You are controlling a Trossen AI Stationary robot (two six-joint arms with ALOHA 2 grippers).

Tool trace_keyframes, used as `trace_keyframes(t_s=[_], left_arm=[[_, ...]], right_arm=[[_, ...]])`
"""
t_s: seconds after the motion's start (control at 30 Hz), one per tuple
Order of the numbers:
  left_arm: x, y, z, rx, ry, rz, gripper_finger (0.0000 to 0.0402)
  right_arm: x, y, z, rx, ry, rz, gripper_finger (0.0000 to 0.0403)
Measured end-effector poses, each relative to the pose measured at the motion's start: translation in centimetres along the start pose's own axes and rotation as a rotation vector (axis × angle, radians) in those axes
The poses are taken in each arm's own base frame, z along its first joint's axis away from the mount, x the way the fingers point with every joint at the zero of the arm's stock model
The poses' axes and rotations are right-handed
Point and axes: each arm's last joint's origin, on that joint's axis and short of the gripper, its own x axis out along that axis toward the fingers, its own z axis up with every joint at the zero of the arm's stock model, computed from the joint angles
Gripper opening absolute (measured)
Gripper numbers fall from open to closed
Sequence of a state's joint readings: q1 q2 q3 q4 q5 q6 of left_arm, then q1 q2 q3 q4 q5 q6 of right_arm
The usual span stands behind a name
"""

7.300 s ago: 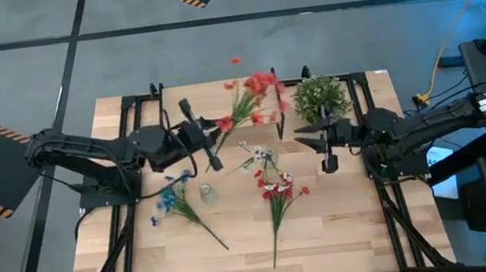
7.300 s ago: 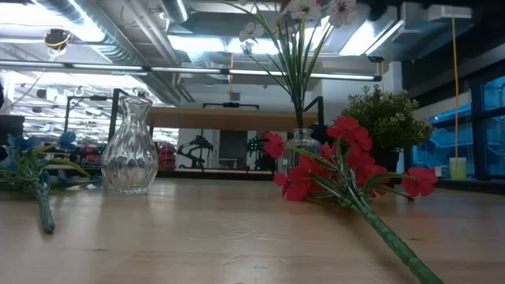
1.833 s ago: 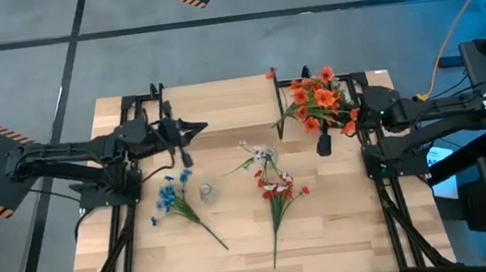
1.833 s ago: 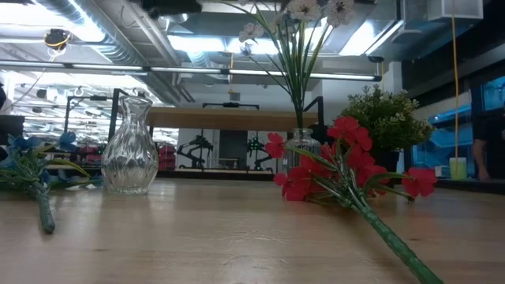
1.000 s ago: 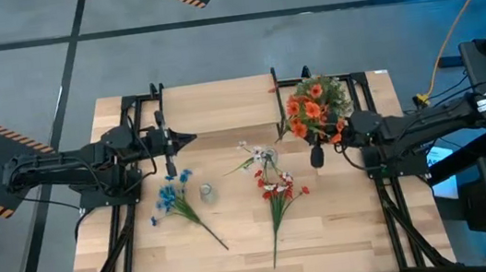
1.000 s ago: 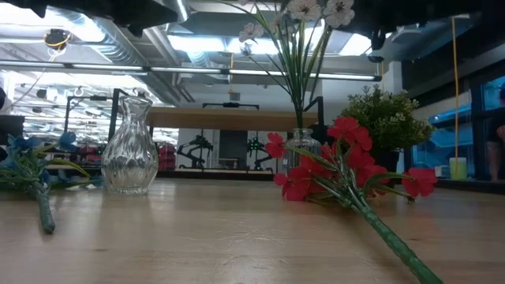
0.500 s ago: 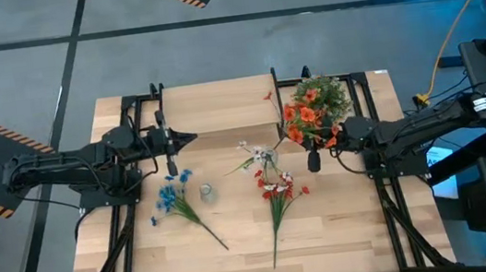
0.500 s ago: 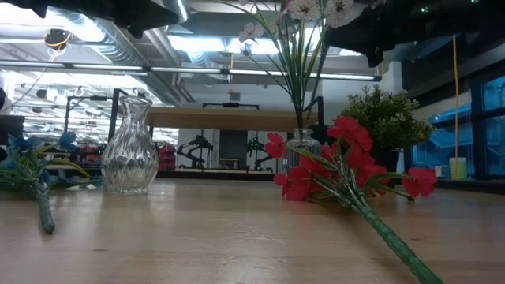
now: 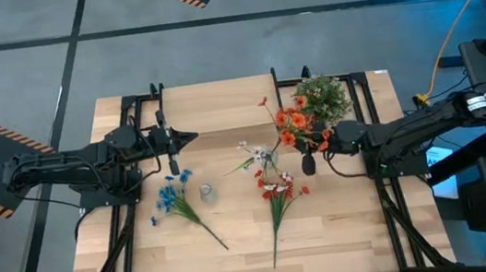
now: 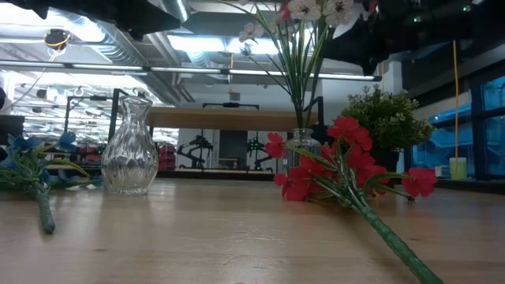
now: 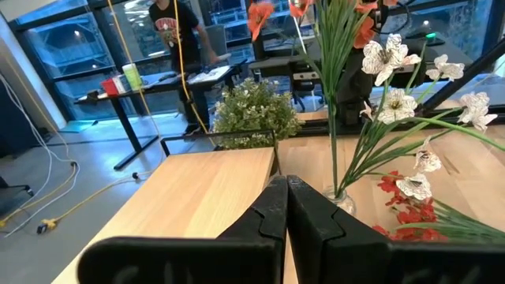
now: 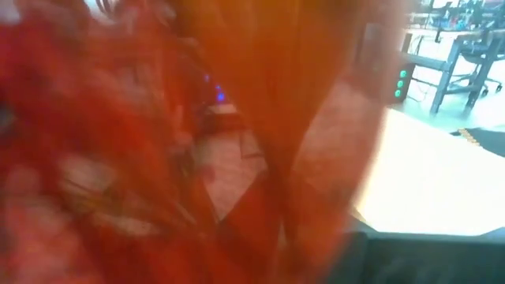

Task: Pick and place flowers into a vace then onto a shelf
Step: Put the left orange flowers into the right transparent vase

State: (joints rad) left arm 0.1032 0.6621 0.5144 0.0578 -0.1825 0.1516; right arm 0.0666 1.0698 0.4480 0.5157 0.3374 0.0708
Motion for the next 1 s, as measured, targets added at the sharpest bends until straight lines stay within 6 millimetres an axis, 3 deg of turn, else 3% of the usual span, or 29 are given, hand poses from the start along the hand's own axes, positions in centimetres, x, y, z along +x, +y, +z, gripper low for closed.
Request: trace_keyframes(t_s=[0.43, 1.0], left_arm=[[0.0, 0.0, 0.0, 0.0, 0.0, 0.0, 0.0001], [0.0, 0.0, 0.0, 0.01, 0.001, -0.001, 0.0002]], right_arm=[[1.9, 0.5, -1.9, -0.016, 0.043, -0.004, 0.0006], [2.9, 0.8, -3.5, 0.003, 0.104, -0.011, 0.0006]])
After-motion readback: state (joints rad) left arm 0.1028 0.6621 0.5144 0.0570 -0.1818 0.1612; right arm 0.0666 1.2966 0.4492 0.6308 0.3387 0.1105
